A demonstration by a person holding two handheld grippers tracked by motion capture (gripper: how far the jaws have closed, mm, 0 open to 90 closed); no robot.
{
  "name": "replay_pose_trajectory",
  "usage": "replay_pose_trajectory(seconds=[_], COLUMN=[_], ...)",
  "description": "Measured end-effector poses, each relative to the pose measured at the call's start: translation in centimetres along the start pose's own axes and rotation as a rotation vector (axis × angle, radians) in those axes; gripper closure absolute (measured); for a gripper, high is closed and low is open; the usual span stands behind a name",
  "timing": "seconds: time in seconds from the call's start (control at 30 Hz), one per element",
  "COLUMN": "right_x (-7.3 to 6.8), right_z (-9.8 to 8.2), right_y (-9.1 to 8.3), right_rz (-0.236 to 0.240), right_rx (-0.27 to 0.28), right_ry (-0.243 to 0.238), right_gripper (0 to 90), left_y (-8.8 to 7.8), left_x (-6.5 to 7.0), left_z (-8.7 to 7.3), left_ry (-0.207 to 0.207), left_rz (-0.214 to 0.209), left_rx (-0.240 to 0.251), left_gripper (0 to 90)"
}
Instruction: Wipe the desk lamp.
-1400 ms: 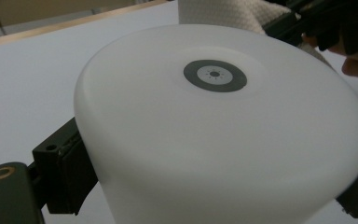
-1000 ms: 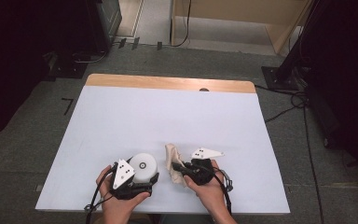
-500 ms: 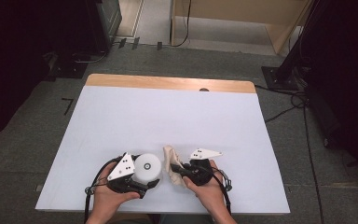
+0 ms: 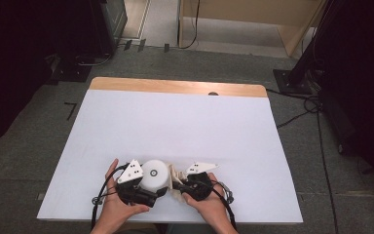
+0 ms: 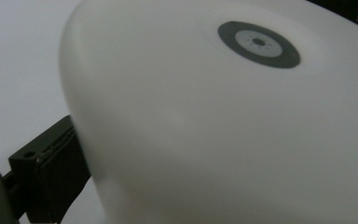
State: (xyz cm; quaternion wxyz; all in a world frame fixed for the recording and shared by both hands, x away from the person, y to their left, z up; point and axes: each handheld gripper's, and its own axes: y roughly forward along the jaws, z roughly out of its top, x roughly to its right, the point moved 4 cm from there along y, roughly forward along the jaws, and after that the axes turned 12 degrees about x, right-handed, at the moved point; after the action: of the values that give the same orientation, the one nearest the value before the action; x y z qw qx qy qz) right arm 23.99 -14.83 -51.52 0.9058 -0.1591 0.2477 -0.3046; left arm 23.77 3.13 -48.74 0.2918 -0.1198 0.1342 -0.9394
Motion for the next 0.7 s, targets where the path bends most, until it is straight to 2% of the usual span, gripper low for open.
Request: replay_pose_trajectory(seconds=[0.13, 0.17, 0.2, 0.23, 0.27, 0.3, 0.33, 0.43, 0.47, 0.57, 0.67, 0.7], right_x=[0.2, 0.2, 0.2, 0.1, 0.1, 0.1, 0.1, 0.2, 0.1, -0.1, -0.5, -0.5], right_z=[-0.1, -0.2, -0.2, -0.2, -0.2, -0.2, -0.2, -0.4, -0.5, -0.5, -0.3, -0.3], right_y=[0.0, 0.1, 0.1, 0.2, 0.2, 0.2, 0.2, 0.3, 0.3, 0.2, 0.1, 0.1], right_rz=[-0.004, -0.004, -0.006, -0.009, -0.01, -0.01, -0.008, -0.01, -0.012, -0.019, -0.021, -0.021], right_rx=[-0.003, -0.004, -0.006, -0.009, -0.009, -0.009, -0.007, -0.012, -0.014, -0.011, -0.001, -0.001], right_ry=[0.013, 0.015, 0.012, 0.012, 0.012, 0.012, 0.014, 0.014, 0.02, 0.019, 0.01, 0.01], right_gripper=[84.0, 84.0, 84.0, 84.0, 84.0, 84.0, 84.1, 84.1, 84.2, 84.3, 84.5, 84.5], left_y=[-0.9, -0.9, -0.9, -0.9, -0.8, -0.8, -0.4, -0.1, -0.2, -0.3, -0.3, -0.3], left_x=[0.8, 1.1, 1.4, 1.5, 1.7, 1.7, 2.0, 2.1, 2.0, 1.6, 0.6, 0.6], left_z=[-0.1, -0.1, -0.1, -0.1, 0.0, 0.0, 0.0, 0.0, 0.1, 0.1, 0.3, 0.3], left_ry=[0.014, 0.029, 0.067, 0.085, 0.086, 0.086, 0.065, 0.051, 0.061, 0.07, 0.081, 0.081], left_rz=[0.065, 0.08, 0.121, 0.15, 0.17, 0.17, 0.192, 0.216, 0.234, 0.203, 0.123, 0.123], left_rx=[0.041, 0.048, 0.04, 0.04, 0.038, 0.038, 0.039, 0.04, 0.05, 0.056, 0.073, 0.073], left_gripper=[0.0, 0.0, 0.0, 0.0, 0.0, 0.0, 0.0, 0.1, 5.0, 7.9, 8.0, 8.1])
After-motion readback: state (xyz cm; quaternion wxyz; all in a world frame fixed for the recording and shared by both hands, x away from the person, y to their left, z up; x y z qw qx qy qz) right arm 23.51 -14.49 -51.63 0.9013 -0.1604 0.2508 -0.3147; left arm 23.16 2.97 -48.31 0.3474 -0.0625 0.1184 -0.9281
